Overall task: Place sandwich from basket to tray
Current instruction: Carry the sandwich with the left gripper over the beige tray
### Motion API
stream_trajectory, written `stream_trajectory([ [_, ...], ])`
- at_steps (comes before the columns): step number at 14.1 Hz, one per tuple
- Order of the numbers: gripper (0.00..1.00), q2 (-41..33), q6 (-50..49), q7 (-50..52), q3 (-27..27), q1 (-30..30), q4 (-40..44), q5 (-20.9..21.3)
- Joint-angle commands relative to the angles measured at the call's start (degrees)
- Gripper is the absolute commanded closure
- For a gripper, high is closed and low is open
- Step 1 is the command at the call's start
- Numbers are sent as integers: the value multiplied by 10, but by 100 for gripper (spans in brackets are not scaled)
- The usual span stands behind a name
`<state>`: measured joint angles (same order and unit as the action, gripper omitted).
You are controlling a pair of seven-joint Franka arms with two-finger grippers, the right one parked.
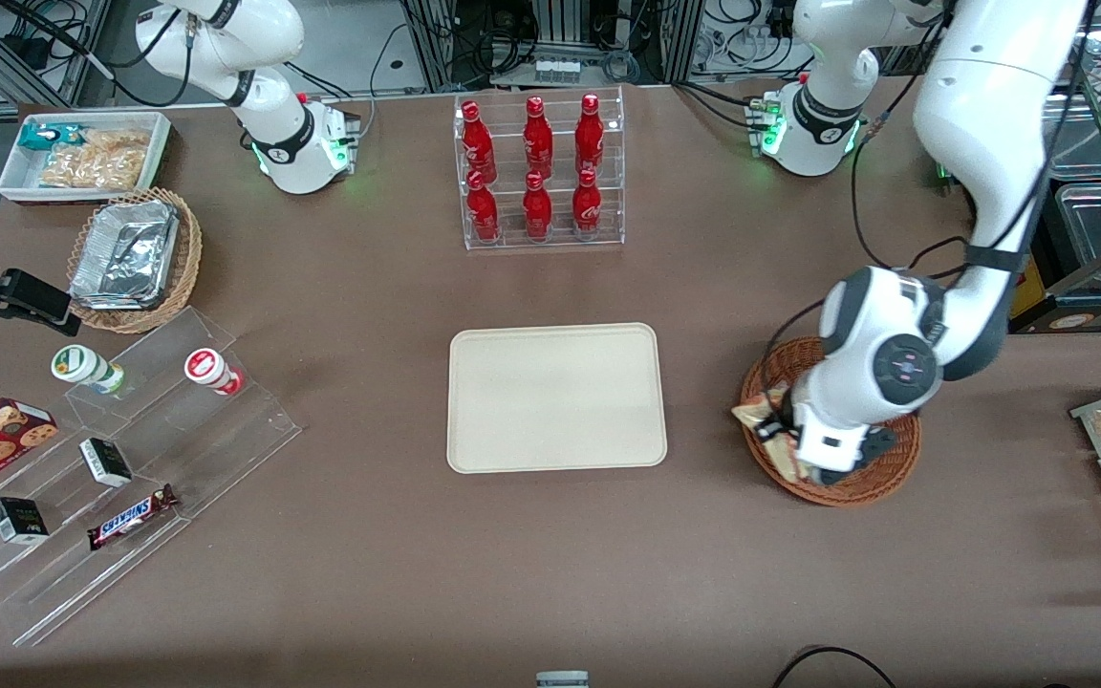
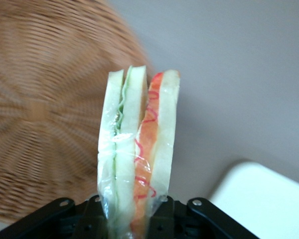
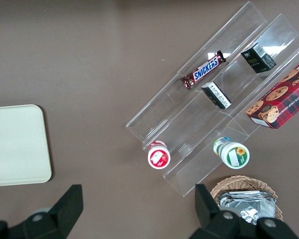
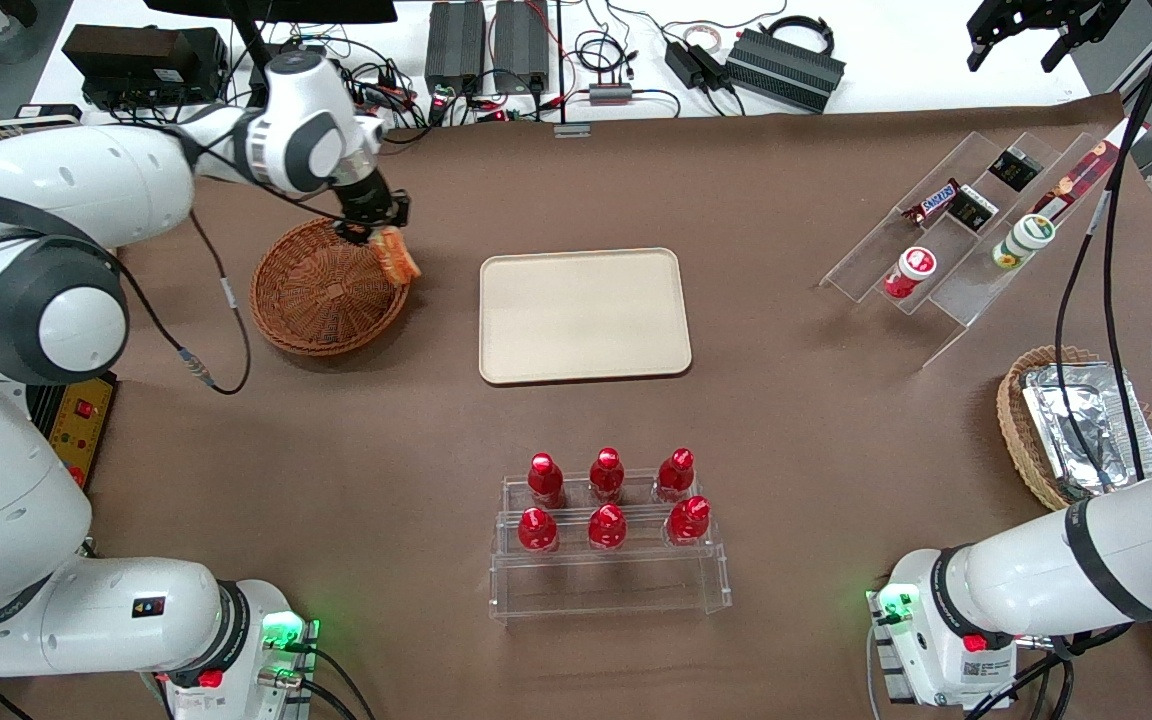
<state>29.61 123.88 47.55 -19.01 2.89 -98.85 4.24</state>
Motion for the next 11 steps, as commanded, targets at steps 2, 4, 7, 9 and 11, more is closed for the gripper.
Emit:
stream_trajectory([
  [2,91,59,-9,-32,7,111,81,3],
  [4,91,79,-9,-19,8,168,101,2],
  [7,91,119,-15,-10,11,213,134,5],
  [9,89,137,-15,-7,12,222,142,7],
  [11,85,147,-14,-5,13,234,152,7],
])
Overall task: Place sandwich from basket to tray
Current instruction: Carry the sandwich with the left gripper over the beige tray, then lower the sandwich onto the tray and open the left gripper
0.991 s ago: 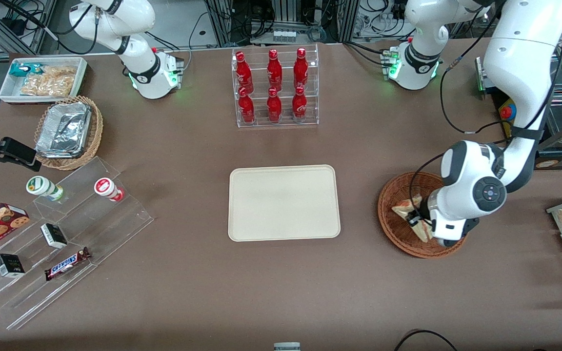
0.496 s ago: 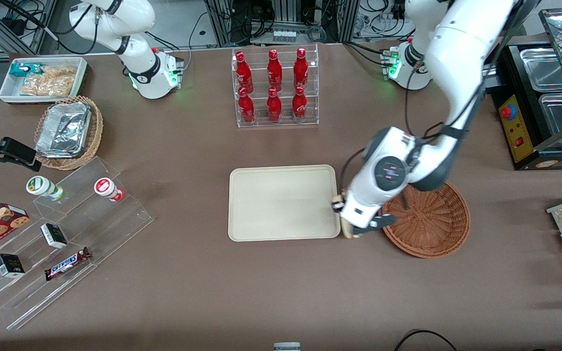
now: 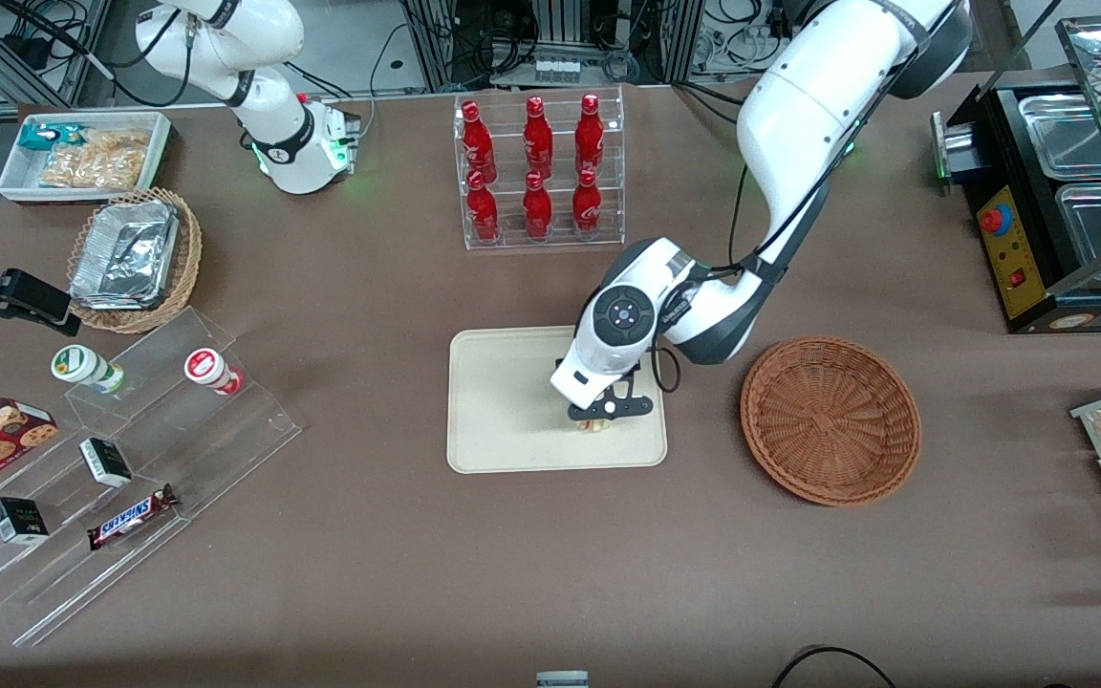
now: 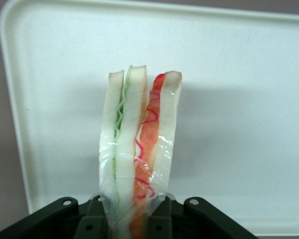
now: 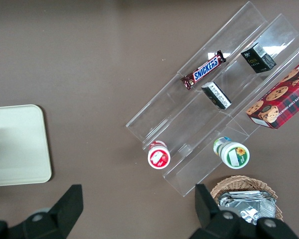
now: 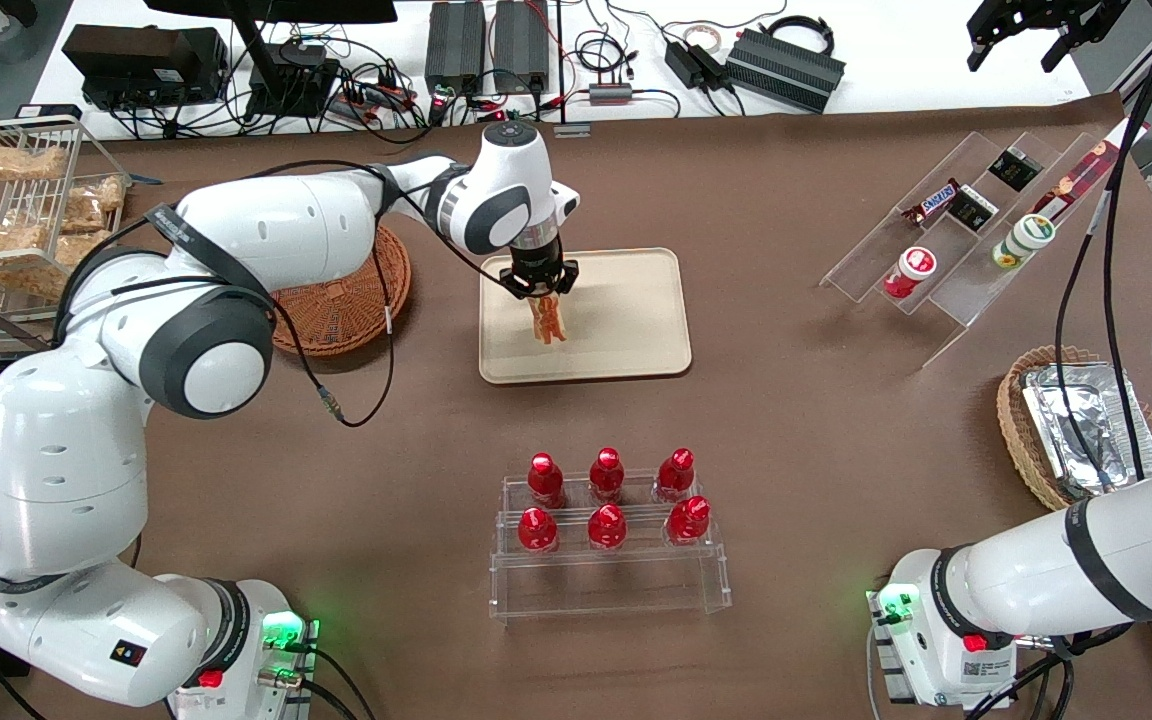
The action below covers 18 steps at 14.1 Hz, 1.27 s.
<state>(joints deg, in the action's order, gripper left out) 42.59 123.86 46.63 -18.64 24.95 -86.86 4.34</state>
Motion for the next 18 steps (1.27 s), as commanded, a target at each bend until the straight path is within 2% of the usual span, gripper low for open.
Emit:
stream_trajectory([
  [1,74,18,-13,4,9,13,32,6],
  [2,46,18,-11,4,9,13,32,6],
  [3,5,18,-11,2,10,13,32,6],
  [4,0,16,-11,2,15,12,32,6],
  [9,0,-28,-44,0,47,9,57,7],
  [14,0,-140,-148,-14,105,5,47,6],
  [16,0,-178,-204,-77,143,5,46,-5],
  [18,0,-209,-258,-145,189,4,46,-40],
])
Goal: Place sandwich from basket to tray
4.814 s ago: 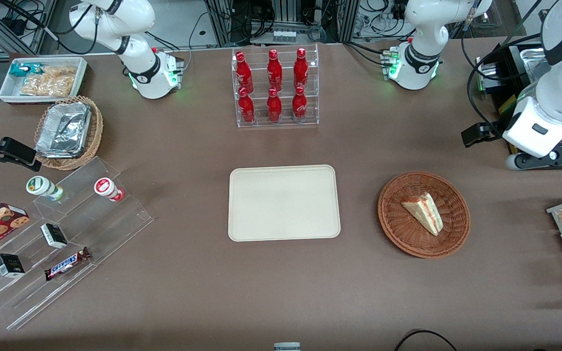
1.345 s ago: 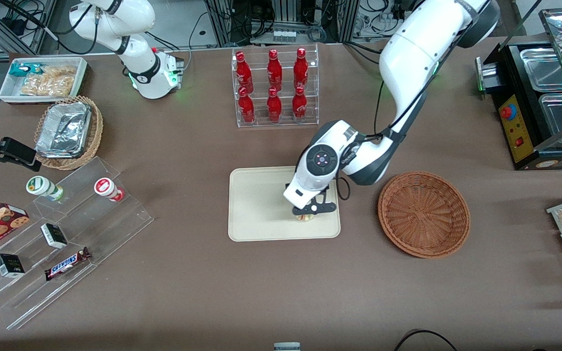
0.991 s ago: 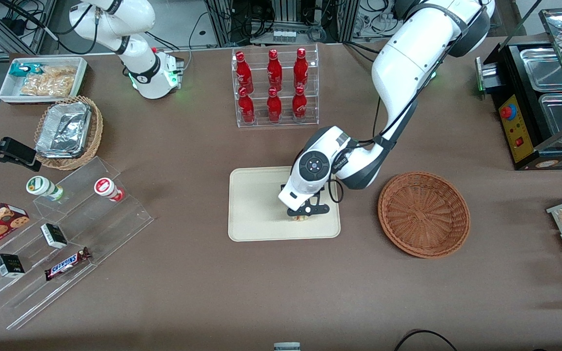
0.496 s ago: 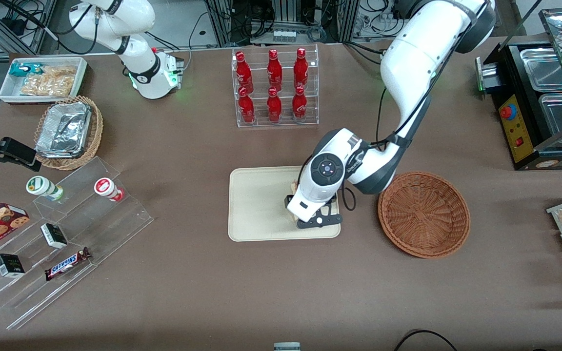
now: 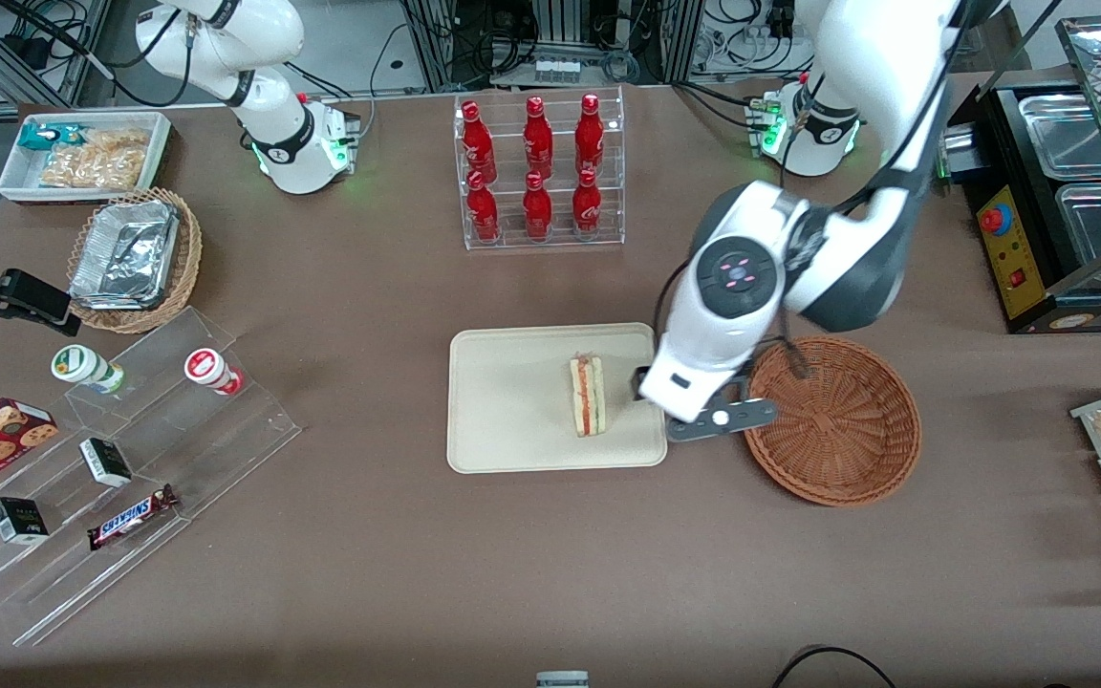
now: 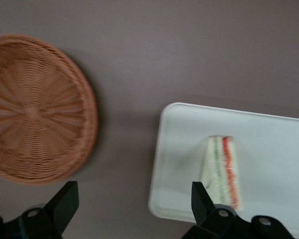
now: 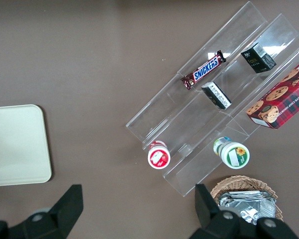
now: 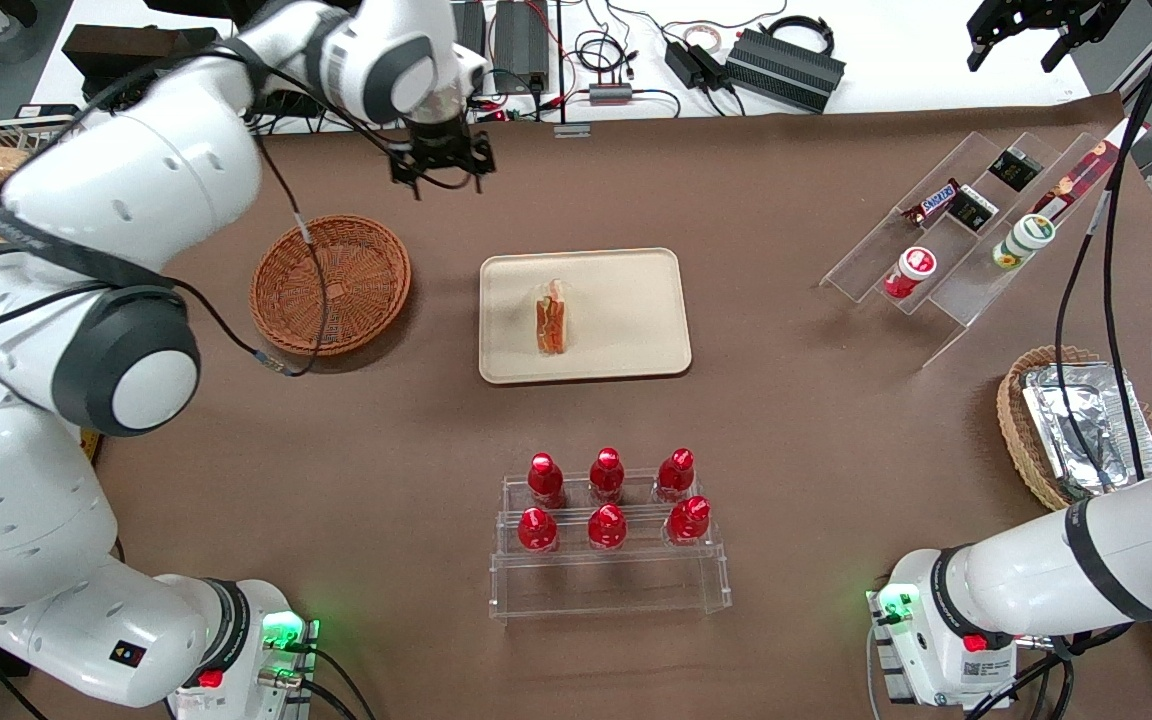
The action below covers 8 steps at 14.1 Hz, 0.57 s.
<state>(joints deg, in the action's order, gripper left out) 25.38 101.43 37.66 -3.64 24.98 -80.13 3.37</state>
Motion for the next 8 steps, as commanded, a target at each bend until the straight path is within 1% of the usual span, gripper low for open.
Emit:
stream_trajectory([
  [1,0,-52,-59,-103,73,3,-21,-55],
  [3,0,-75,-106,-180,129,4,-21,-90],
  [6,0,-108,-152,-247,194,5,-20,-92],
  [8,0,-131,-185,-261,222,6,-18,-86],
])
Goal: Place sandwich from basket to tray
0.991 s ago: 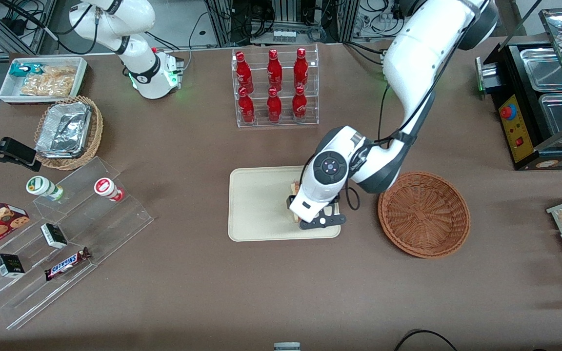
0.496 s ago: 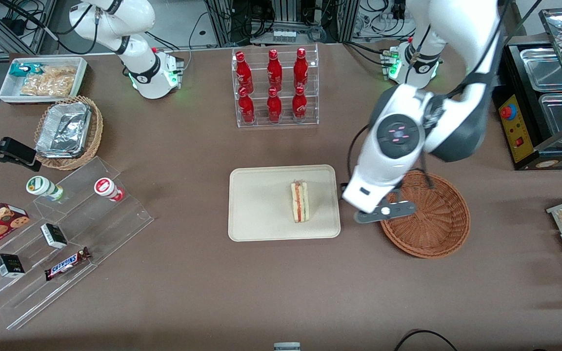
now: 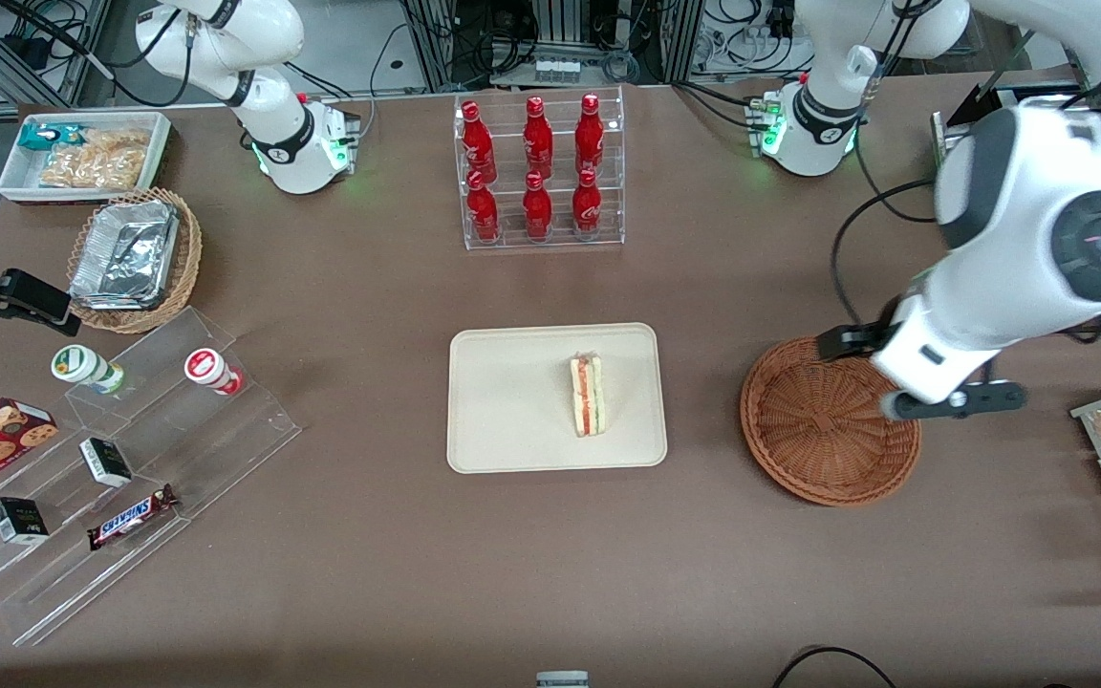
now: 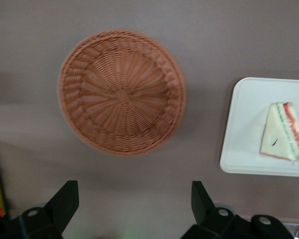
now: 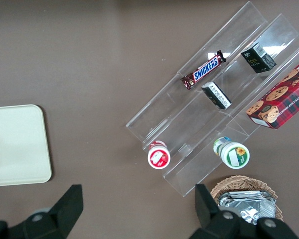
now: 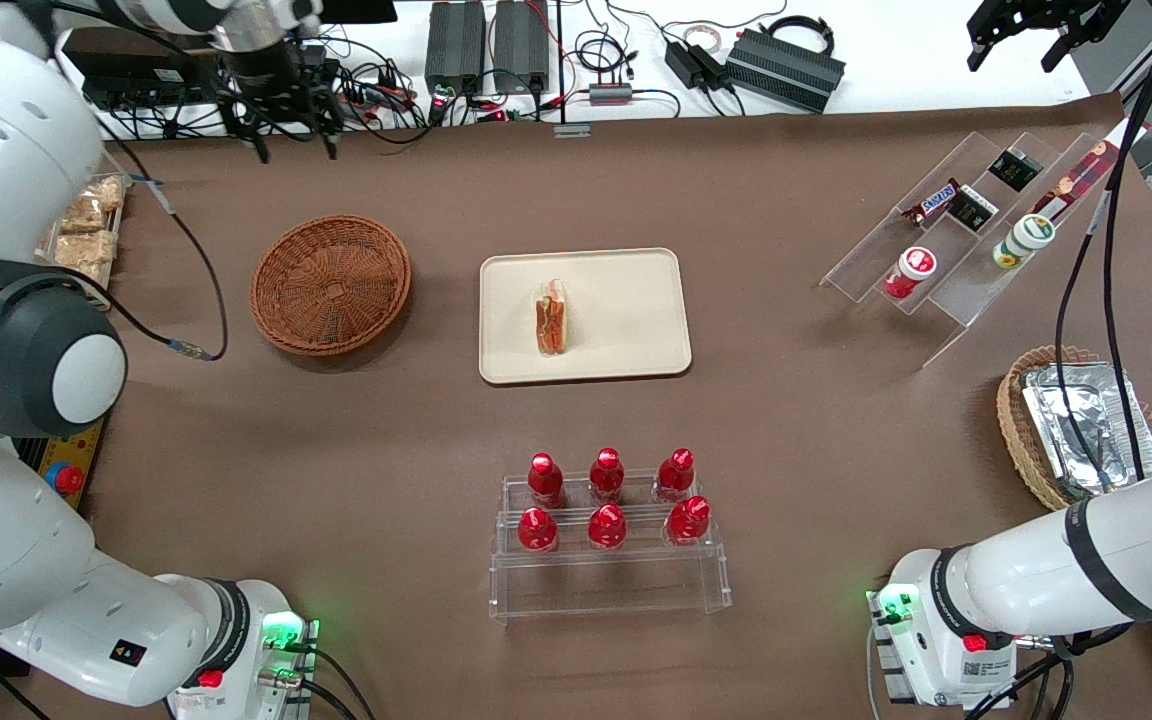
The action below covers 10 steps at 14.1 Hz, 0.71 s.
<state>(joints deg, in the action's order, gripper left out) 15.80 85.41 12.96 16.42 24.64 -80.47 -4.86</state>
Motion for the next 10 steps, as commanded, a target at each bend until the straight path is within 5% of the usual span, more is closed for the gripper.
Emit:
stream_trajectory([
  [1,0,-47,-36,-14,24,9,-15,-2],
  [10,0,-97,-104,22,25,17,-17,41],
])
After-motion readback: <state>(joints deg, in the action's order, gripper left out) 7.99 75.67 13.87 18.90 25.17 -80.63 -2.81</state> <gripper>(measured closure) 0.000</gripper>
